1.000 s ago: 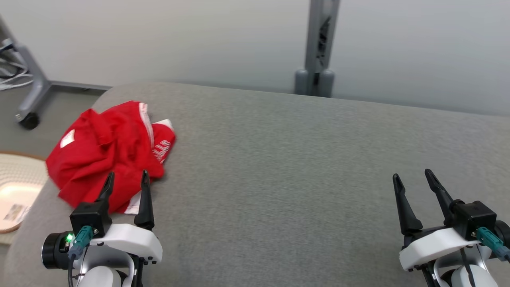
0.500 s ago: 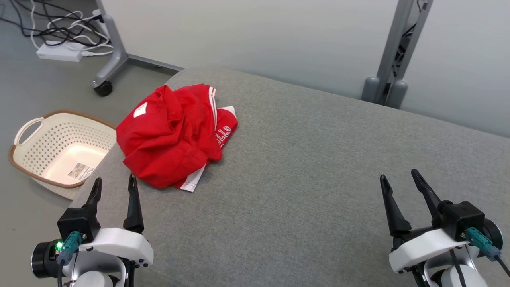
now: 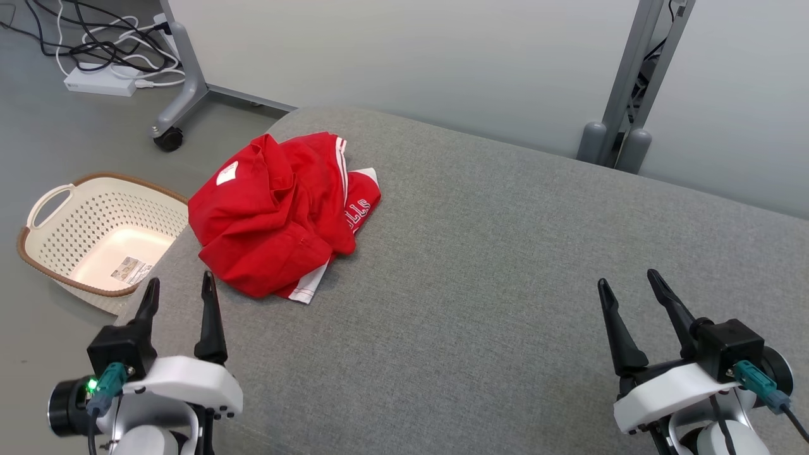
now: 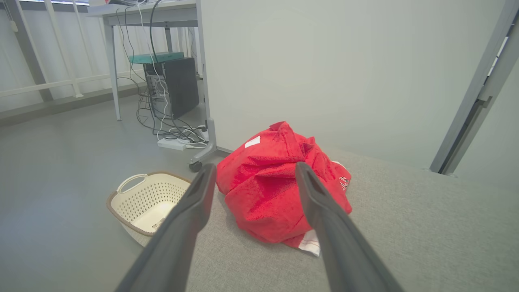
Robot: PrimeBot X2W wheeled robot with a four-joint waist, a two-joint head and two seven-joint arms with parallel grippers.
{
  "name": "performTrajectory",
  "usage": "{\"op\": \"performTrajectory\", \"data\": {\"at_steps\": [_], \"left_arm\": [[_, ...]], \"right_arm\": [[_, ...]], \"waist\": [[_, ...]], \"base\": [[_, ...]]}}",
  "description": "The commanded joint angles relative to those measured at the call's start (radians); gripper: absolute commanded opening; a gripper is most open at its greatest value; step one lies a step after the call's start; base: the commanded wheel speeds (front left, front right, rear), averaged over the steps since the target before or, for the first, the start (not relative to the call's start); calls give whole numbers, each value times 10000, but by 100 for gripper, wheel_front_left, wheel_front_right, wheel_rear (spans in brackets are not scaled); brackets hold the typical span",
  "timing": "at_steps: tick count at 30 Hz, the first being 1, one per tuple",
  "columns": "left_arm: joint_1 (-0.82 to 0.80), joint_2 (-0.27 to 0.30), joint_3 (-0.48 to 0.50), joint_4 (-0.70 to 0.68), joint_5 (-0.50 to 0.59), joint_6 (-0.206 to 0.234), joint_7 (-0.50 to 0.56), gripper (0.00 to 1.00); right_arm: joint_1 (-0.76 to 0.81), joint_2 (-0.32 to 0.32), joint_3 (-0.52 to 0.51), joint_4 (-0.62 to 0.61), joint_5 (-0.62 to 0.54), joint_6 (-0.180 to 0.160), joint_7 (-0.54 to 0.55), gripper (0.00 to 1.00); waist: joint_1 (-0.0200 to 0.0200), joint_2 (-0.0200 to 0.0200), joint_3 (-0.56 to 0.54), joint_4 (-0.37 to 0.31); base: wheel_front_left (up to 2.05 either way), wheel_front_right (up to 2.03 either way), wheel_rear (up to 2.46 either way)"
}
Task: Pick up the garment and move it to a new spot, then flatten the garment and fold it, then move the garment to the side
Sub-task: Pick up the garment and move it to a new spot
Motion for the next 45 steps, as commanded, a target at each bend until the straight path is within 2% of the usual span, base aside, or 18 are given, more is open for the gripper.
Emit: {"op": "performTrajectory", "data": {"at_steps": [1, 7, 12, 18, 26, 33, 38, 41, 45], "left_arm": [[-188, 82, 13, -110, -79, 34, 43, 100], [-1499, 311, -118, -429, -2, -120, 569, 100], [-3503, 625, -266, -37, -183, -517, 1788, 100], [-5962, 891, -397, 2128, -647, -1152, 3547, 100], [-8003, 1575, -90, 5885, -1122, -1492, 4996, 100], [-8592, 2087, 50, 7734, -1327, -1725, 5134, 100], [-8753, 2231, 121, 8429, -1440, -1776, 5012, 100], [-8861, 2330, 234, 8743, -1519, -1727, 4639, 0], [-9029, 2508, 252, 8954, -1387, -1459, 3857, 0]], "right_arm": [[-26, -35, -19, -48, 40, -3, 35, 100], [-166, -93, -103, -268, -109, -3, 185, 100], [-358, -218, -36, -434, -175, -3, 348, 100], [-597, -451, 79, -631, -263, -3, 518, 100], [-1093, -731, 358, -844, -228, -3, 678, 100], [-1314, -865, 377, -934, -221, -3, 712, 100], [-1403, -889, 373, -938, -223, -3, 682, 100], [-1471, -880, 378, -926, -228, -3, 654, 100], [-1502, -898, 308, -894, -238, -3, 629, 100]], "waist": [[0, 0, 28, -29], [0, 0, 375, -62], [0, 0, 844, -287], [0, 0, 1404, -801], [0, 0, 2390, -1701], [0, 0, 2888, -2045], [0, 0, 3038, -2126], [0, 0, 3091, -2173], [0, 0, 3054, -2176]], "base": [[0, 0, 0], [0, 0, 0], [0, 0, 0], [0, 0, 0], [0, 0, 0], [0, 0, 0], [0, 0, 0], [0, 0, 0], [0, 0, 0]]}}
